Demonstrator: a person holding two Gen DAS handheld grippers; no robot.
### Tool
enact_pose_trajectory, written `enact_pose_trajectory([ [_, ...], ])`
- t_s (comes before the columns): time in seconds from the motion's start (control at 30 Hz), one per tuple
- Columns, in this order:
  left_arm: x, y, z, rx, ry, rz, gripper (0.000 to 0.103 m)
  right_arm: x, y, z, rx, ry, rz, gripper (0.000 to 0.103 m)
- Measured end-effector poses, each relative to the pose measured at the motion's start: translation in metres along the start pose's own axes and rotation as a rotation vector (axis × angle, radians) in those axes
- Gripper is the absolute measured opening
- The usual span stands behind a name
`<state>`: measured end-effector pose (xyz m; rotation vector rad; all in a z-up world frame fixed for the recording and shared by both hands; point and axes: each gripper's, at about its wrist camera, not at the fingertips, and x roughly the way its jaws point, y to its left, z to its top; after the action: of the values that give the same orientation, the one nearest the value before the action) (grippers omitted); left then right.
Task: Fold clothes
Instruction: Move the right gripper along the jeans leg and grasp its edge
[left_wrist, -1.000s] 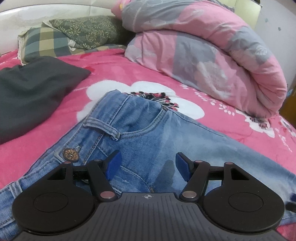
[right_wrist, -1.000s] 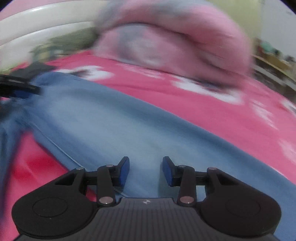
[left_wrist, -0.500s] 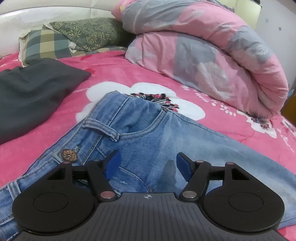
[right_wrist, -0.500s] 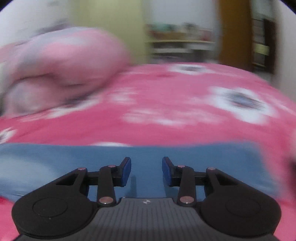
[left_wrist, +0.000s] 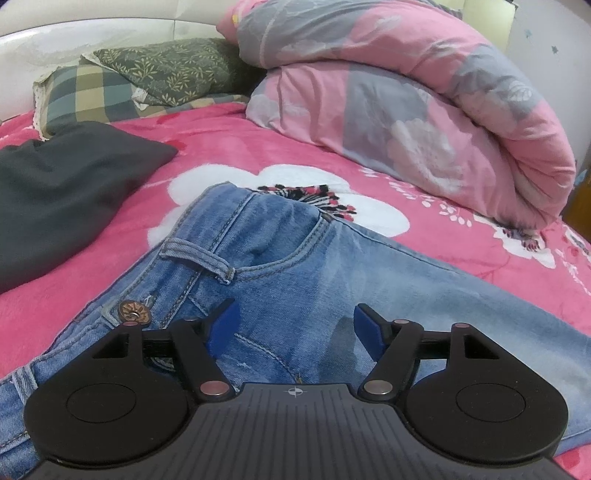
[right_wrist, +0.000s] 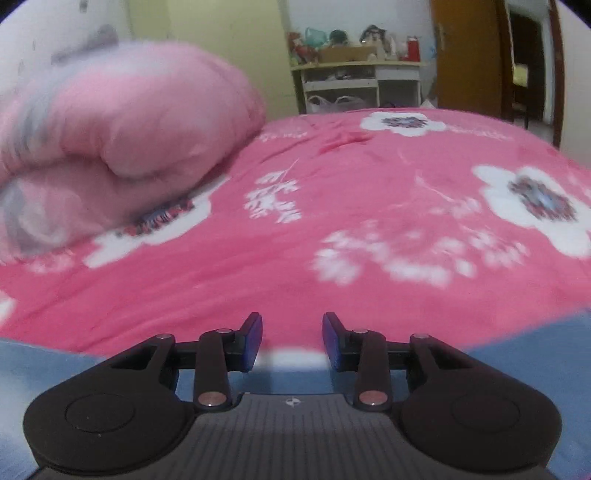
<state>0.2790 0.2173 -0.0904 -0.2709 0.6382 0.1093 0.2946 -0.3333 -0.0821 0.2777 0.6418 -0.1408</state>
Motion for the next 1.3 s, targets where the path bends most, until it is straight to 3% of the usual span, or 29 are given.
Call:
enact_pose_trajectory([
  [0.07,0.0,0.0,0.0,-0.005,0.0,0.0,0.069,-0.031,-0.035,-0.011,0.08,0.009,0.039,0.039],
  [0.17,-0.002,0.004,0.001,-0.031,-0.001,-0.021,0.069,-0.036,-0.087,-0.022,0.123,0.068,-0.264,0.038],
  [0.27,-0.004,0.013,0.005,-0.094,0.011,-0.066,0.069,-0.066,-0.118,-0.026,0.197,0.034,-0.488,0.039],
  [0.37,-0.007,0.024,0.011,-0.173,0.027,-0.115,0.069,-0.102,-0.064,-0.029,0.049,-0.03,-0.327,0.039],
  [0.47,-0.011,0.029,0.013,-0.194,0.031,-0.132,0.069,-0.126,0.029,-0.045,-0.207,-0.014,-0.032,0.039],
  [0.6,-0.014,0.035,0.013,-0.207,0.038,-0.138,0.069,-0.122,0.137,-0.064,-0.309,0.177,0.433,0.041],
  [0.7,-0.012,0.04,0.014,-0.217,0.05,-0.161,0.069,-0.091,0.198,-0.077,-0.268,0.404,0.641,0.049],
  [0.73,-0.013,0.04,0.014,-0.212,0.05,-0.164,0.069,-0.078,0.215,-0.083,-0.265,0.468,0.672,0.049],
  [0.83,-0.012,0.04,0.013,-0.207,0.057,-0.172,0.069,-0.042,0.247,-0.105,-0.305,0.552,0.636,0.049],
  [0.93,-0.012,0.041,0.012,-0.211,0.061,-0.18,0.069,-0.026,0.255,-0.106,-0.284,0.5,0.633,0.049],
  [1.07,-0.011,0.042,0.013,-0.223,0.061,-0.186,0.069,-0.036,0.239,-0.089,-0.17,0.337,0.681,0.05],
  [1.3,-0.011,0.04,0.011,-0.21,0.059,-0.173,0.069,-0.018,0.24,-0.106,-0.107,0.339,0.758,0.054],
])
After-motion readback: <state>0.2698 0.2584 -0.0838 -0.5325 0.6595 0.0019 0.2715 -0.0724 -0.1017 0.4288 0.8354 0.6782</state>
